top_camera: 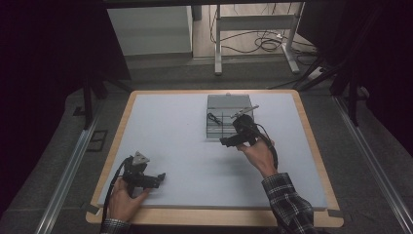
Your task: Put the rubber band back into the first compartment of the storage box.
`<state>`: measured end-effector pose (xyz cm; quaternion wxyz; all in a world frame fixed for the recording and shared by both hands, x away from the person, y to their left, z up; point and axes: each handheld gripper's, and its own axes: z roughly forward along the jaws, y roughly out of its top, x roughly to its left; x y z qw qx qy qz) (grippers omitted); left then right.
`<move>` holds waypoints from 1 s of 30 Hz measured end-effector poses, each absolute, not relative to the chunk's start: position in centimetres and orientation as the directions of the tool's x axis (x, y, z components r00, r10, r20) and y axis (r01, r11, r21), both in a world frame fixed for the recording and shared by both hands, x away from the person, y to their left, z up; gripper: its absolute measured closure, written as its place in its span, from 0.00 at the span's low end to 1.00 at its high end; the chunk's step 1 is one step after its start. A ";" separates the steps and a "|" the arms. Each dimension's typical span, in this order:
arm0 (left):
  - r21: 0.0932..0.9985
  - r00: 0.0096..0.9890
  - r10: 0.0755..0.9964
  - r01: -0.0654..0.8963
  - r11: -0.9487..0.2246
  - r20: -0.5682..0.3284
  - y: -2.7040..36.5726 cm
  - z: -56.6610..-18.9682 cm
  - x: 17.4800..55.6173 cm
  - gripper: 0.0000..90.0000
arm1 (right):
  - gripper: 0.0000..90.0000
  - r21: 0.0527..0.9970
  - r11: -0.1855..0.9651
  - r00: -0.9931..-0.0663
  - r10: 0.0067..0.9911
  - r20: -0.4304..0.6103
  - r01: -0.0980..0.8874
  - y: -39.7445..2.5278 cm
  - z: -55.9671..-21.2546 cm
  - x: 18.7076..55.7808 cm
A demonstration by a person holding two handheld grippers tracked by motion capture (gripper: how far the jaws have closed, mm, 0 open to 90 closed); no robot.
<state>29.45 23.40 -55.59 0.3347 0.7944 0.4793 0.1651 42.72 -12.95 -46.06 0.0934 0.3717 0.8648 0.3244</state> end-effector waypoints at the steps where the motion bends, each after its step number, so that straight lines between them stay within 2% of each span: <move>1: 0.690 0.486 0.872 0.651 -0.316 -0.059 23.4 -55.6 29.4 0.00 | 0.18 0.631 0.513 -0.707 0.703 0.081 0.582 -13.1 -46.0 42.6; 30: 0.690 0.486 0.872 0.651 -0.316 -0.059 23.4 -55.6 29.4 0.00 | 0.11 0.623 0.522 -0.704 0.707 0.066 0.583 -16.8 -46.2 39.7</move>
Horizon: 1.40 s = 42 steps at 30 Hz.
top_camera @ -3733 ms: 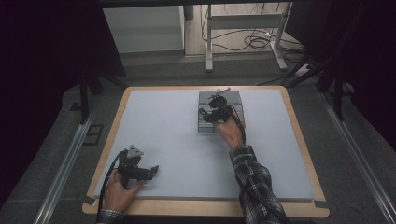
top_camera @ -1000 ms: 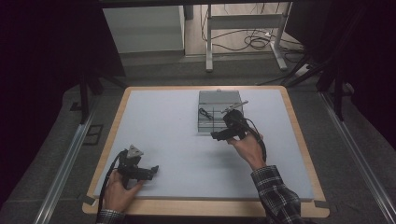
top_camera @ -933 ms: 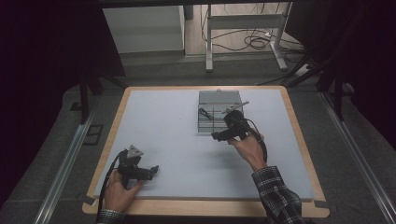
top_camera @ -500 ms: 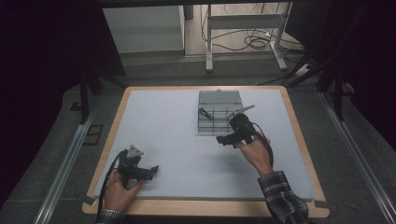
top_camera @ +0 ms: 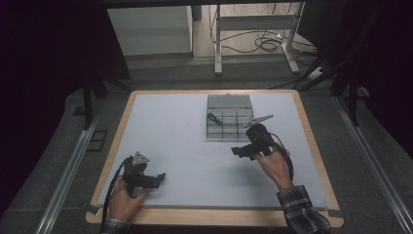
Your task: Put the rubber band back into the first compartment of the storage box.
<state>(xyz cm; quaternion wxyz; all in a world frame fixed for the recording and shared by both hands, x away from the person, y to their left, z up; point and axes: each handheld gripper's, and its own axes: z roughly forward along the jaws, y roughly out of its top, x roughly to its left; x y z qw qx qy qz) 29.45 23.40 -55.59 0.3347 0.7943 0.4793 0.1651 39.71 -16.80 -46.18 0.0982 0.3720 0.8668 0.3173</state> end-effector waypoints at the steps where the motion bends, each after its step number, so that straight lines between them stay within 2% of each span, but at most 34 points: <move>1: 0.690 0.486 0.872 0.651 -0.317 -0.058 23.4 -55.6 29.4 0.00 | 0.11 0.623 0.522 -0.704 0.708 0.066 0.583 -16.9 -46.2 39.6; 42: 0.690 0.483 0.873 0.653 -0.314 -0.060 23.4 -55.6 29.4 0.00 | 0.11 0.612 0.501 -0.674 0.736 0.072 0.612 -21.7 -47.1 36.1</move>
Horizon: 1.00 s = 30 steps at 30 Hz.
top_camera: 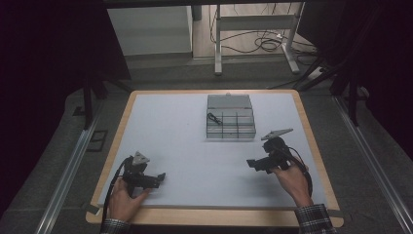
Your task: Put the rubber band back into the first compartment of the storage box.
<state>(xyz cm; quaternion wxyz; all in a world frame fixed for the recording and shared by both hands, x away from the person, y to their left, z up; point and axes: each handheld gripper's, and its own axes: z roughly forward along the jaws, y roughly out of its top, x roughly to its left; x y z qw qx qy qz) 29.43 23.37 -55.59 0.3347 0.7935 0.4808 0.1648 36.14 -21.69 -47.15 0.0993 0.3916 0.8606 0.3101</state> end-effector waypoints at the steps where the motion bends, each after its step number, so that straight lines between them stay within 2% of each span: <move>1: 0.690 0.486 0.872 0.651 -0.317 -0.058 23.4 -55.6 29.4 0.00 | 0.11 0.611 0.500 -0.672 0.737 0.072 0.614 -21.8 -47.2 36.1; 30: 0.690 0.482 0.874 0.653 -0.312 -0.061 23.4 -55.6 29.4 0.00 | 0.08 0.594 0.486 -0.648 0.758 0.079 0.641 -25.2 -47.7 33.8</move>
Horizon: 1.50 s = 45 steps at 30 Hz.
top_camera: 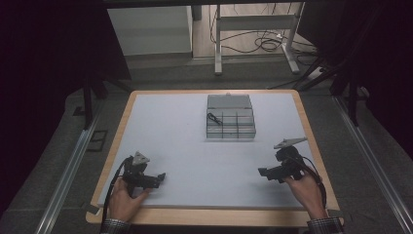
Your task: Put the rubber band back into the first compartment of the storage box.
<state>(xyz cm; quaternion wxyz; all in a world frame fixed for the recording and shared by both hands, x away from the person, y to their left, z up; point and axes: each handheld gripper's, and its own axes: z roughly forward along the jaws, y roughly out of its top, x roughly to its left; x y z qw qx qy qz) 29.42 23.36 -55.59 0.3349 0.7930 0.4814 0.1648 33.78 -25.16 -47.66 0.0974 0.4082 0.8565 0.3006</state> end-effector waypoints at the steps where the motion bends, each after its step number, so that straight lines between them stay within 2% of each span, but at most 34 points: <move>1: 0.690 0.482 0.874 0.653 -0.312 -0.061 23.4 -55.6 29.4 0.00 | 0.08 0.595 0.484 -0.647 0.758 0.082 0.642 -25.3 -47.7 33.7; 45: 0.690 0.482 0.874 0.653 -0.313 -0.061 23.4 -55.6 29.4 0.00 | 0.07 0.582 0.394 -0.519 0.853 0.056 0.711 -33.3 -50.3 29.2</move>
